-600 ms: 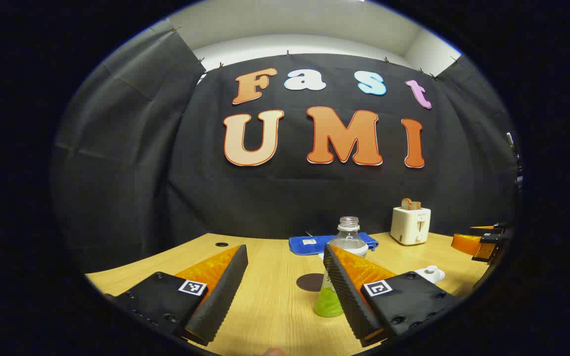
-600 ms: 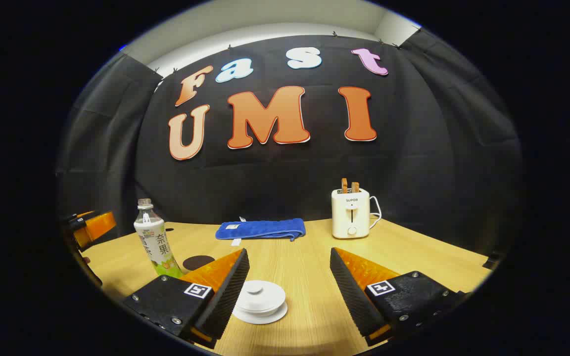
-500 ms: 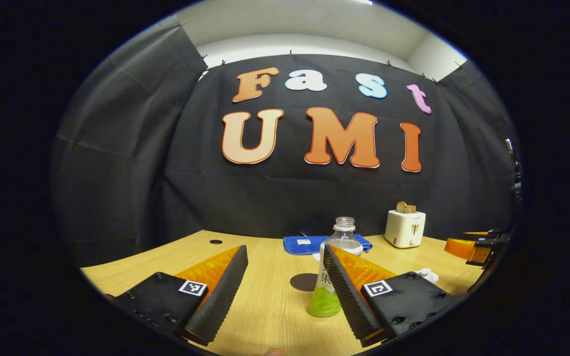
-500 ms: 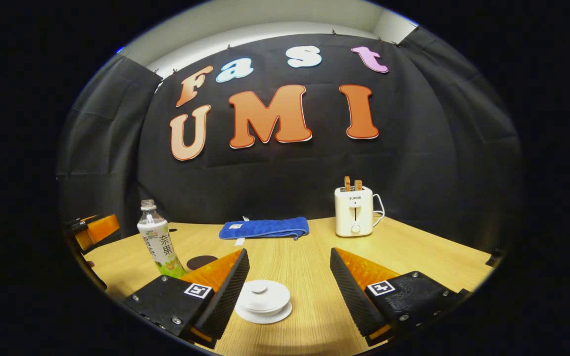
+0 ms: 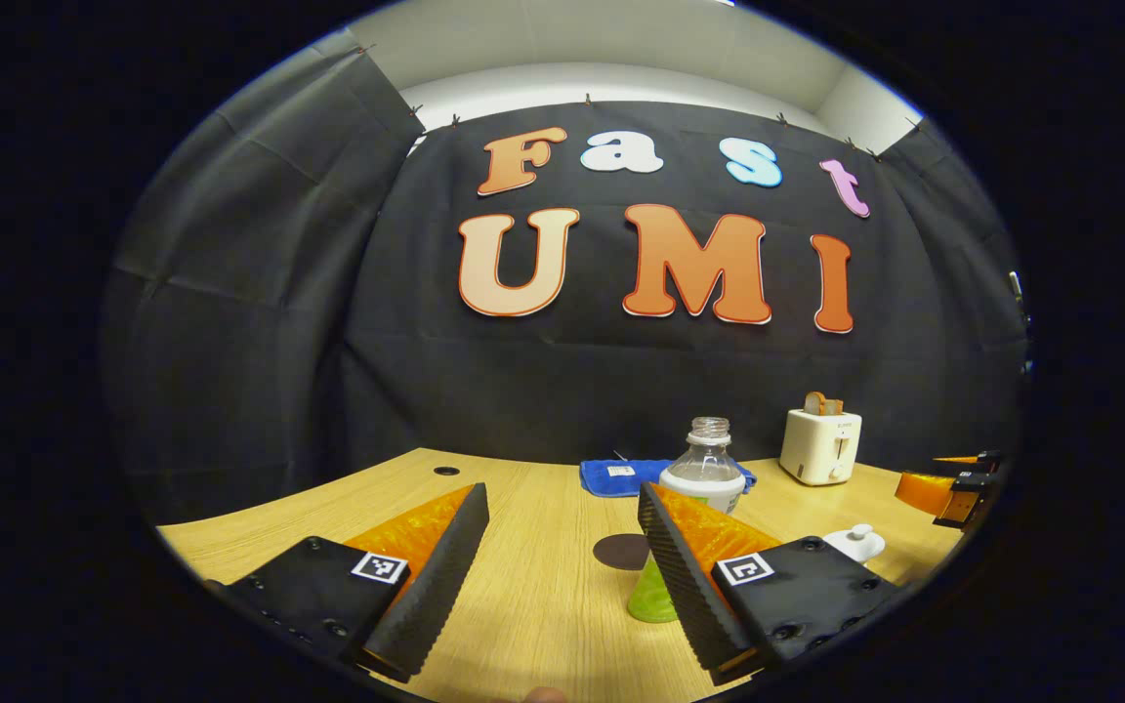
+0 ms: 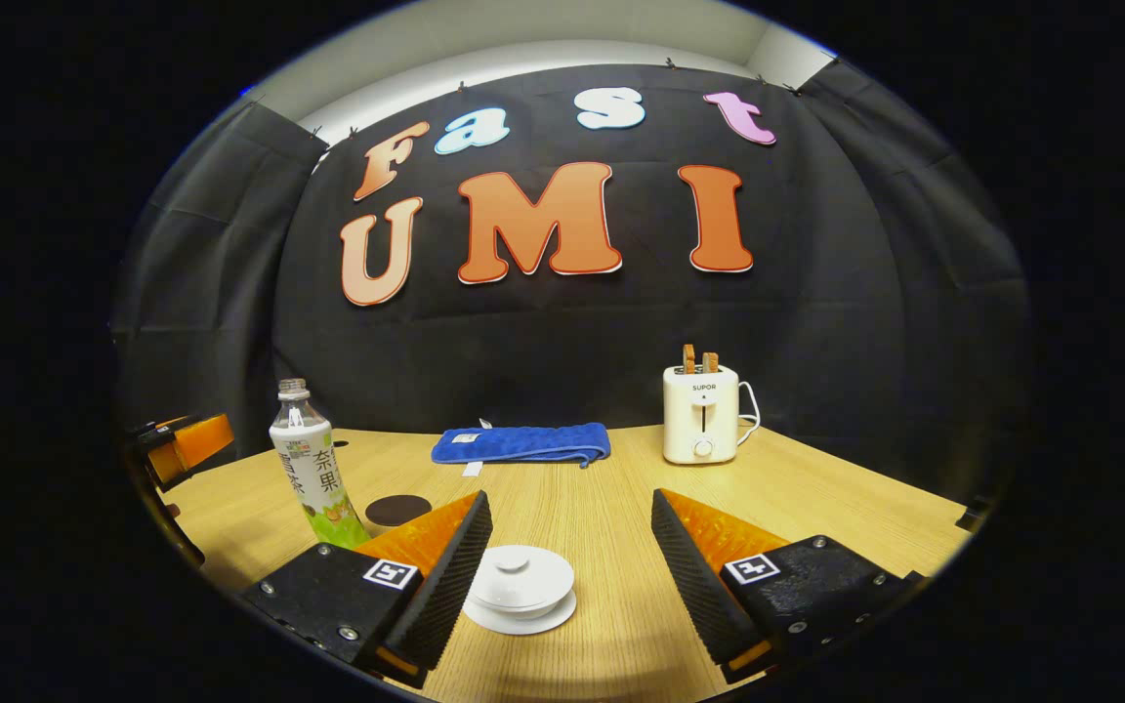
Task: Open the teacup lid with one hand, grasp the water bottle and pour water into the teacup with the other hand; after pouring, place the water bottle on the coaster and then close the teacup lid.
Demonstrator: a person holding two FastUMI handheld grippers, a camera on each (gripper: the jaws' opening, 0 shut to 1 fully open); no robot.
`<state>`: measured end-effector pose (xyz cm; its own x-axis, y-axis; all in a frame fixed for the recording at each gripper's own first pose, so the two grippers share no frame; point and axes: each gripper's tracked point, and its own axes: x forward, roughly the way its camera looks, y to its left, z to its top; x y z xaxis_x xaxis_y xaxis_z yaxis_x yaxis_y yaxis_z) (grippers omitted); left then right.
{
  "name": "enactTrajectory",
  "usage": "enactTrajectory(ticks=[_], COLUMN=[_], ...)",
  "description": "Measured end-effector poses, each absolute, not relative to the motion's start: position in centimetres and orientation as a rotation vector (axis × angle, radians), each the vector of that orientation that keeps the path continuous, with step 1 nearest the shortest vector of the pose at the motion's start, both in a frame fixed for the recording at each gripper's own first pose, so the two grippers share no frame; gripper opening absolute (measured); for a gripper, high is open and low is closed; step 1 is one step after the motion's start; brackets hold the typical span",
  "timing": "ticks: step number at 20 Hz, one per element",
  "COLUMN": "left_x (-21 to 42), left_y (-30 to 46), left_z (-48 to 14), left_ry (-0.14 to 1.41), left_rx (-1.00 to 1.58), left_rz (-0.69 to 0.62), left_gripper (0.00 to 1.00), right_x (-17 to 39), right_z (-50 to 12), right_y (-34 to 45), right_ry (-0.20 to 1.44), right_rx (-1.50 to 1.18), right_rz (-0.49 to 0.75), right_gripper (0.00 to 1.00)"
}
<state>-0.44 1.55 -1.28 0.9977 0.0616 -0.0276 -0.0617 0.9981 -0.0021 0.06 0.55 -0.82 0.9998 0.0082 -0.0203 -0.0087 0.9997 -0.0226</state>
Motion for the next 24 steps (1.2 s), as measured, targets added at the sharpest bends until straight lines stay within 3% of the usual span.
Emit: enactTrajectory(ticks=[24], left_x=[0.1], left_y=[0.7], left_z=[-2.4], left_ry=[0.066], left_rx=[-0.008], left_rz=[0.008], left_gripper=[0.99], right_x=[2.7], right_z=[-4.6], right_y=[3.5], right_ry=[0.122], right_rx=[-0.124], right_rz=[0.041], right_gripper=[0.98])
